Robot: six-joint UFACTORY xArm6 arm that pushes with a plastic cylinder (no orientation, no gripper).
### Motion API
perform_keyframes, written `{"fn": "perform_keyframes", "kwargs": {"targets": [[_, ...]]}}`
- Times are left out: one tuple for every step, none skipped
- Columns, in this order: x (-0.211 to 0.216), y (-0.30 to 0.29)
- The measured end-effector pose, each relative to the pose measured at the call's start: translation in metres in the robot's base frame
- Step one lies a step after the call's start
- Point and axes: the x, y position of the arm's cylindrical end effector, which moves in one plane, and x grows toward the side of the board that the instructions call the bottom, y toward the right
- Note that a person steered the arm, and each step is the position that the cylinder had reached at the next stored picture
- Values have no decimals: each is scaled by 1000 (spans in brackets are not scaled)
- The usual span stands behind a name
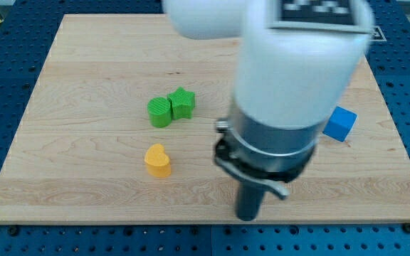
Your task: Move the heart below the green star
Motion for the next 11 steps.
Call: {"fn": "perform_keyframes", "kwargs": {"targets": [[0,-37],[0,-83],[-9,-132],[-32,-175],[-47,-182],[-67,-183],[-64,-149],[-64,-132],[-64,-117],[-64,-111],[-77,-127]]}}
